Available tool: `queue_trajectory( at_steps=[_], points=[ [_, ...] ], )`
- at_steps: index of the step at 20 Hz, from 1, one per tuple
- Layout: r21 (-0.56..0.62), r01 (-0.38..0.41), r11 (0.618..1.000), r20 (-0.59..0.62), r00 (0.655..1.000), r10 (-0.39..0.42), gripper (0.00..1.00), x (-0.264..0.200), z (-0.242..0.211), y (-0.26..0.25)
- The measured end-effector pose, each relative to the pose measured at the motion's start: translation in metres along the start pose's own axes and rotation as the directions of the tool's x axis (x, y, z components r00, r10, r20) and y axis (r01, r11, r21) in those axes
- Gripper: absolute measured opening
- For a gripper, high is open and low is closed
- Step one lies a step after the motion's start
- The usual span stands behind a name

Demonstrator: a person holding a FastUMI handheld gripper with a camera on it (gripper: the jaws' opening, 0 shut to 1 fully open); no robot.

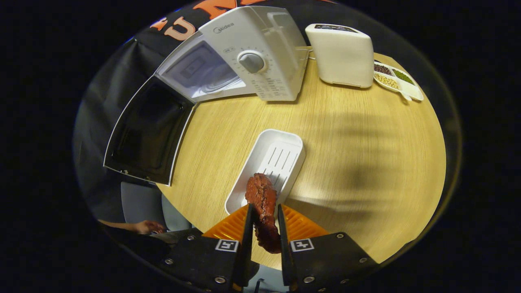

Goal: Open the microwave, put the food inside, and close the microwave door.

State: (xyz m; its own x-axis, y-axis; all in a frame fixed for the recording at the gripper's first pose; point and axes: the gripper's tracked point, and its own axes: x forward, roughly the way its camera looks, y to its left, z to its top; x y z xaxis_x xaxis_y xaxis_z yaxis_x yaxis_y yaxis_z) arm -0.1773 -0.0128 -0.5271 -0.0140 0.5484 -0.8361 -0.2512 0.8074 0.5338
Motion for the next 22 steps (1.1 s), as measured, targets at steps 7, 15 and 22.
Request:
queue_trajectory(
  at_steps=[7, 15, 22],
  points=[
    [0.064, 0.092, 0.994, 0.054, 0.994, -0.096, 0.12, -0.008, 0.005, 0.008],
    [0.216, 0.060, 0.975, 0.246, 0.963, -0.113, 0.11, -0.023, 0.054, 0.061],
    [0.244, -0.037, 0.969, 0.350, 0.935, -0.052, 0.12, 0.003, 0.103, 0.128]
  ],
)
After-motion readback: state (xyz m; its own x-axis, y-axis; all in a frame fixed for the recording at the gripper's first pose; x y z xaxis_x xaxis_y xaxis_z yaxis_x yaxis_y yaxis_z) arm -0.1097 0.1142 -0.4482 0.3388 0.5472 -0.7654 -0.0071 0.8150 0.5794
